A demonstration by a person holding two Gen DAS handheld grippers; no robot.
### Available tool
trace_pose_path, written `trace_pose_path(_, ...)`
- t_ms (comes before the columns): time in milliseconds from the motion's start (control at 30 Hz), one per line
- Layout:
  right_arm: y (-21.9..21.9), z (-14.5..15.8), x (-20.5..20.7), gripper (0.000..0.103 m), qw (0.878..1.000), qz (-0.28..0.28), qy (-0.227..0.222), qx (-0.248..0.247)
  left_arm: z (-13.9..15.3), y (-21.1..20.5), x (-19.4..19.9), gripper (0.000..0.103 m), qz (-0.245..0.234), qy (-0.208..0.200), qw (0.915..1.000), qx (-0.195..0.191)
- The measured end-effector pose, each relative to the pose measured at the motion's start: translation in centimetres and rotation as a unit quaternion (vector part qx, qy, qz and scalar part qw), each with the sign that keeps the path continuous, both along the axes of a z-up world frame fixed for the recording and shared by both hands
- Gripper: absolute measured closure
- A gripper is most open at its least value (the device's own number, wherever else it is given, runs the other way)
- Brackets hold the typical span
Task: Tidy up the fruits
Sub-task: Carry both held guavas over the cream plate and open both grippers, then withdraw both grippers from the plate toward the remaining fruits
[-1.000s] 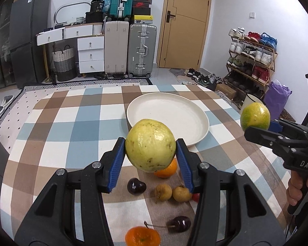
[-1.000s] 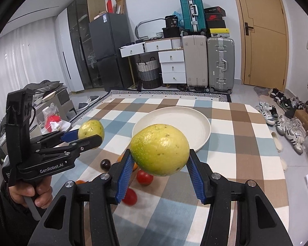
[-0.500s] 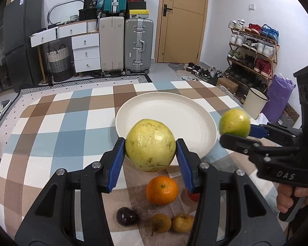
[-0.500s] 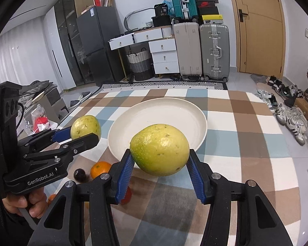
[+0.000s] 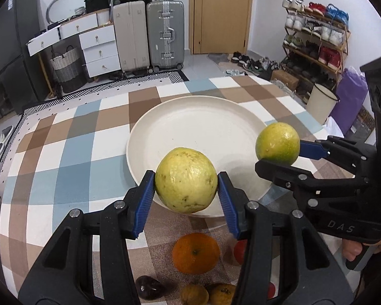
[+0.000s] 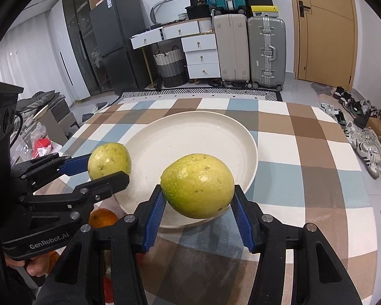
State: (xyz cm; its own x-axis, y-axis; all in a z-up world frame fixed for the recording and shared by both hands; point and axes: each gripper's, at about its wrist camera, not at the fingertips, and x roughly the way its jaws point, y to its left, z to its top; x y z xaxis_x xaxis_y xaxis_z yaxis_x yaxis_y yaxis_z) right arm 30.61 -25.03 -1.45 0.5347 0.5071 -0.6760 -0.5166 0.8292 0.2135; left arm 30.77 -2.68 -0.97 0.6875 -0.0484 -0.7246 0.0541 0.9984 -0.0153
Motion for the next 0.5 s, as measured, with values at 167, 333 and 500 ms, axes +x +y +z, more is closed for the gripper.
trace_pose_path(167, 0.2, -0.6, 0.5, 0.05, 1.0, -0.004, 0.011, -0.008, -0.4, -0.2, 1.0, 0.056, 0.0, 0.015, 0.9999, -0.004)
trace_pose_path(333, -0.1, -0.2, -0.2, 0.048, 1.0, -0.003, 0.001, -0.013, 0.0, 0.4, 0.3, 0.056, 0.011, -0.008, 0.9999, -0.009)
trace_pose_path(500, -0.9, 1.0, -1.6, 0.036, 1.0, -0.006, -0.017, -0.011, 1.7, 1.0, -1.7, 0.028, 0.021, -0.04, 0.9989, -0.014)
